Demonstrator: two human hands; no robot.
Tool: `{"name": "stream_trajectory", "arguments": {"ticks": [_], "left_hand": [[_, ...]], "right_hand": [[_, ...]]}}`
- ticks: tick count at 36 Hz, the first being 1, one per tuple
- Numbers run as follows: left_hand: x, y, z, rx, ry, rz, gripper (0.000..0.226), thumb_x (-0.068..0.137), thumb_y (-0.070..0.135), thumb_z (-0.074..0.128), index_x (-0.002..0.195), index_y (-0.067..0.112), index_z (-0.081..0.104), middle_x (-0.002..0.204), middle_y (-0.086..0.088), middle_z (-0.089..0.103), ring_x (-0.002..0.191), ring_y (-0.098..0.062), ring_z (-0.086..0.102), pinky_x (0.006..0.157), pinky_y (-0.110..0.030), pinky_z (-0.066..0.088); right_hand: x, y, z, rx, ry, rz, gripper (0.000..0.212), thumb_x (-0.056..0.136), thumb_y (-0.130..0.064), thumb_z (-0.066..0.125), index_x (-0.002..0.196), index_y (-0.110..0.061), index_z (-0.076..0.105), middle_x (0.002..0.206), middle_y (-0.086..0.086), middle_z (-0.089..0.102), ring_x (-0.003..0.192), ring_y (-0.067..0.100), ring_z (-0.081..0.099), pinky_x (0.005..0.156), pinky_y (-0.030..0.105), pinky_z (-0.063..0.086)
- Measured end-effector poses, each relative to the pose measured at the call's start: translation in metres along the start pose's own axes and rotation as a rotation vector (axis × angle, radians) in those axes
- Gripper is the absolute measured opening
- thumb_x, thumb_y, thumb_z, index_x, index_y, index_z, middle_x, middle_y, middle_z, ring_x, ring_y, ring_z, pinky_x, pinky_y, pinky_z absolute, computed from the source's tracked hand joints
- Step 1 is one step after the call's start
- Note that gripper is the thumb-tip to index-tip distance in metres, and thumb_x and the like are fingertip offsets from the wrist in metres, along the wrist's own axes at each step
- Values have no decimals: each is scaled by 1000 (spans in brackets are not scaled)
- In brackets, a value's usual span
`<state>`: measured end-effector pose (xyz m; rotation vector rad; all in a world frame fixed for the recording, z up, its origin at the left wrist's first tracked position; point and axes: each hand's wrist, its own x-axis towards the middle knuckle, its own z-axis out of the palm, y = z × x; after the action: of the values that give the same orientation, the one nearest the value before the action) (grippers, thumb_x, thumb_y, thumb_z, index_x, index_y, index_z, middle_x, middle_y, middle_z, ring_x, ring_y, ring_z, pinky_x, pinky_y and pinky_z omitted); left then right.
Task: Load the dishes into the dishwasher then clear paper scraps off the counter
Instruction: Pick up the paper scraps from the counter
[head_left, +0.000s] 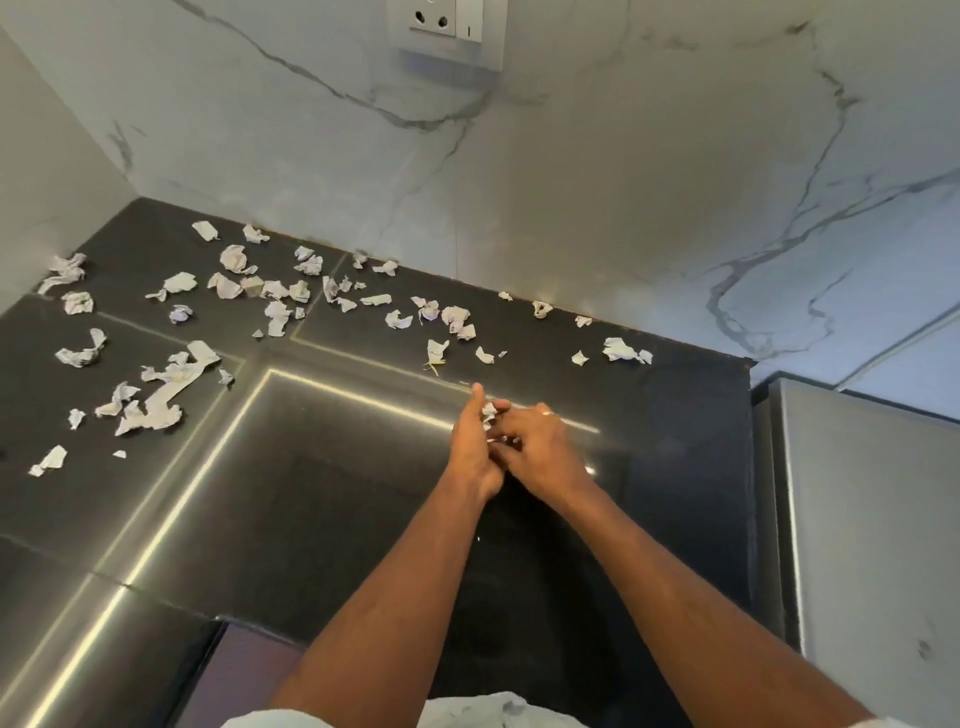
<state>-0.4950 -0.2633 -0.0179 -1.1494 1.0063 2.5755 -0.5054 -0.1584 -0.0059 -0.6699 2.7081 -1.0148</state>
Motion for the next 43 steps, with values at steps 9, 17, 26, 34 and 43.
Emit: {"name": "stream_trajectory", "arguments": {"ticks": [9, 17, 26, 34, 43], "left_hand": [[6, 15, 5, 106, 86, 102, 36, 107, 36, 45, 78, 14, 49, 63, -2, 46, 47, -10, 45, 38, -19, 25], [13, 7, 9, 188, 87, 40, 36, 105, 42, 47, 79, 18, 46, 57, 3, 44, 49, -13, 46, 41, -20, 24], [26, 1, 14, 205, 20, 32, 37, 104, 45, 45, 81, 18, 55, 62, 2, 52, 51, -12, 50, 45, -22, 31], [37, 0, 39, 299, -38, 24, 43, 104, 47, 47, 97, 10, 68, 91, -13, 73, 83, -24, 73, 75, -39, 60], [55, 12, 50, 284, 65, 4, 34, 103, 39, 53, 78, 16, 51, 60, 3, 42, 46, -9, 41, 40, -21, 22]], "right_hand": [[3, 34, -25, 183, 149, 170, 38, 80, -7, 78, 113, -26, 75, 107, -5, 53, 84, 2, 56, 79, 14, 46], [3, 68, -20, -367, -160, 126, 27, 93, -13, 57, 111, -21, 75, 103, 6, 63, 99, 29, 64, 86, 40, 54], [20, 34, -28, 357, 171, 254, 18, 90, -14, 71, 104, -24, 78, 100, -10, 76, 92, -3, 68, 85, 18, 53], [33, 37, -23, 56, 29, 79, 10, 85, -19, 75, 94, -23, 78, 99, -6, 60, 93, 13, 47, 81, 27, 45], [59, 102, -80, 123, 327, 404, 21, 86, -4, 72, 101, -19, 76, 96, -5, 64, 87, 10, 63, 88, 24, 50]]}}
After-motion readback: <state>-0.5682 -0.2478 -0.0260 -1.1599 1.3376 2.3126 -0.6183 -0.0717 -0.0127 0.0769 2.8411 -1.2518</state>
